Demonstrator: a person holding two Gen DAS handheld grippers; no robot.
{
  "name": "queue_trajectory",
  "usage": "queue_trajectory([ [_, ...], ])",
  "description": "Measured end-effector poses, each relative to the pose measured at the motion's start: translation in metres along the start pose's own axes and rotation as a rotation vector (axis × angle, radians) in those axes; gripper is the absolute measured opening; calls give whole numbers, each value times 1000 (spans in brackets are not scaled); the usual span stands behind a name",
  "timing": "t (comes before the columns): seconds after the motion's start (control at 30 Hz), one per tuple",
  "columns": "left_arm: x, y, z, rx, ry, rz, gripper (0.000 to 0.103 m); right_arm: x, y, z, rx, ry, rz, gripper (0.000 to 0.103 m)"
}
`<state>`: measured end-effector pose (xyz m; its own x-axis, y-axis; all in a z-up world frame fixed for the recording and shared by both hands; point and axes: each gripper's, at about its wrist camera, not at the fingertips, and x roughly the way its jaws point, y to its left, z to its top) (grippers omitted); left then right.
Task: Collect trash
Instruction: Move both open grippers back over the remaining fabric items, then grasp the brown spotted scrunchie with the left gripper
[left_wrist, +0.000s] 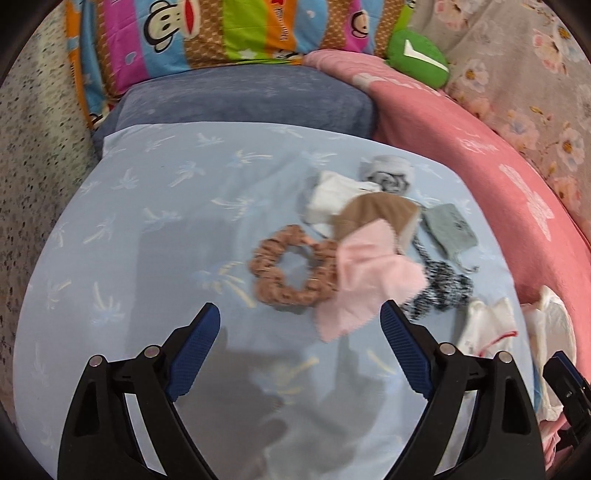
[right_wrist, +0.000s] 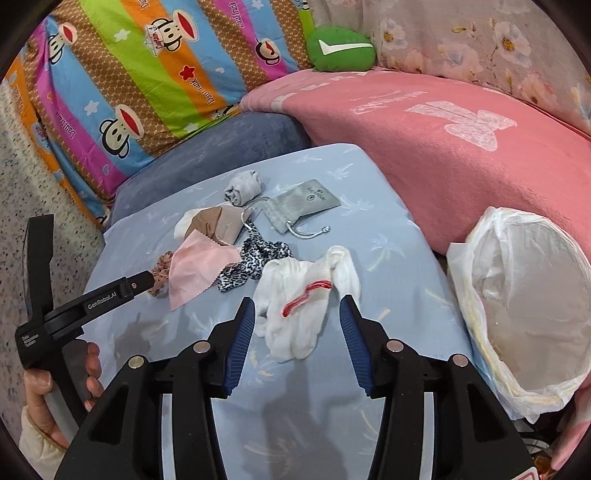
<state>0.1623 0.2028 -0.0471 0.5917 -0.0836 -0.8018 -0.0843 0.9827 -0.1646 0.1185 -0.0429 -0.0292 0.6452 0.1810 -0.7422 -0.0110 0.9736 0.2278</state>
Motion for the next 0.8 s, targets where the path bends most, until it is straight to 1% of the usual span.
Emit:
queue_trajectory([
  [0.2, 13, 27, 12, -31, 10, 25, 85, 23, 31, 7, -34, 23, 25, 48],
  [0.3, 21, 32, 18, -35, 17, 29, 84, 37, 45, 10, -47, 37, 36, 48],
  [0.43, 32, 35, 24, -35, 26, 14, 83, 55, 62, 17, -64, 55, 50, 48],
  [0.47, 35, 34, 26, -34, 31, 8, 82, 60, 67, 18, -70, 58, 52, 48],
  [0.63, 53, 28, 30, -17, 74, -30, 66, 82, 86, 26, -92, 72, 67, 48],
  [0.7, 59, 26, 31, -5, 88, -38, 55, 91, 92, 28, -96, 82, 76, 48],
  [0.77, 61, 23, 32, 8, 80, -34, 50, 100, 96, 29, -100, 92, 81, 48],
  [0.8, 61, 22, 32, 20, 78, -38, 42, 104, 99, 29, -103, 99, 83, 48],
])
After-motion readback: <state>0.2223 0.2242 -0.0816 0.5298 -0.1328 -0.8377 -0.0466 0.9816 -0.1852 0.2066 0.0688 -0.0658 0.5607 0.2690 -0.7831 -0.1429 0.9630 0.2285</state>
